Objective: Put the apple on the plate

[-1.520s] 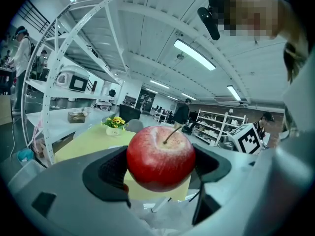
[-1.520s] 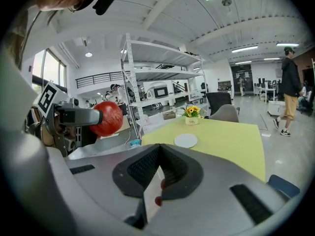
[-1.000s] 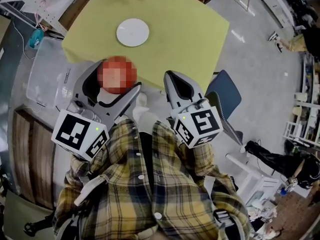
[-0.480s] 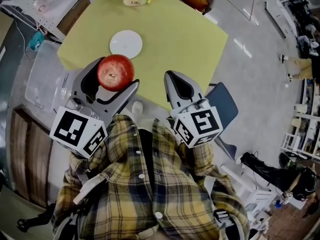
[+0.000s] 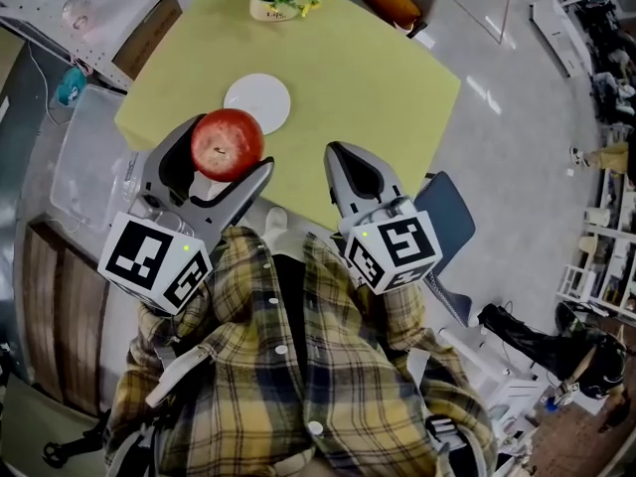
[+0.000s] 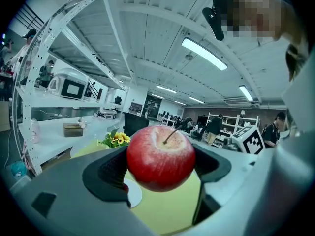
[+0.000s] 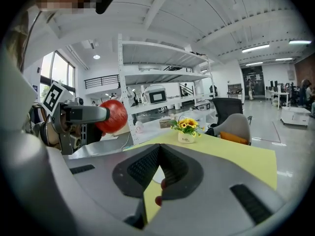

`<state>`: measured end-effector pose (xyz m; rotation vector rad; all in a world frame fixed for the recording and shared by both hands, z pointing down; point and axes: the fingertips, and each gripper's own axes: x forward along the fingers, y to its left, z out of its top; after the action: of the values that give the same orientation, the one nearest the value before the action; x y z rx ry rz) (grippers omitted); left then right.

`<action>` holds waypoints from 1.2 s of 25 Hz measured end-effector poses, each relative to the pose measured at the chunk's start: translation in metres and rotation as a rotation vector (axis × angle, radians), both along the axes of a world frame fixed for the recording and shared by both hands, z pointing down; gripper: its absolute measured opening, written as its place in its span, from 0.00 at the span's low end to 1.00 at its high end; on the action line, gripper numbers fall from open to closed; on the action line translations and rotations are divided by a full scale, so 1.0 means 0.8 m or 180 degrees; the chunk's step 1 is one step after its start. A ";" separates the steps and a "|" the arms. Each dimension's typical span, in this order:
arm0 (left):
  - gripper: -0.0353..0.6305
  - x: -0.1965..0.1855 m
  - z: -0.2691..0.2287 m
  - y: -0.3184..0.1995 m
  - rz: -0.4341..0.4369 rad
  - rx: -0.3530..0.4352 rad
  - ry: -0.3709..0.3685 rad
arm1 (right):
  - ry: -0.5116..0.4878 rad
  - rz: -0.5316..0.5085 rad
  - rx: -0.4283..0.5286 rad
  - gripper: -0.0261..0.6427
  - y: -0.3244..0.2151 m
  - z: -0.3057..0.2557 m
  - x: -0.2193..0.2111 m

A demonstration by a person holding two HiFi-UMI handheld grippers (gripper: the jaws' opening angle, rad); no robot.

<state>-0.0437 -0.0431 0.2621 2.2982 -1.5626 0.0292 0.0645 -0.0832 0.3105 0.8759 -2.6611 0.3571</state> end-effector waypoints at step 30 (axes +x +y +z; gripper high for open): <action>0.67 -0.122 0.045 -0.182 0.1505 -0.0355 0.0017 | 0.0208 0.1246 -0.0293 0.03 -0.131 0.030 -0.148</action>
<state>-0.1411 -0.1886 0.2982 2.5158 -0.9556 0.2230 -0.0543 -0.1877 0.3342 1.3535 -2.3831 0.5258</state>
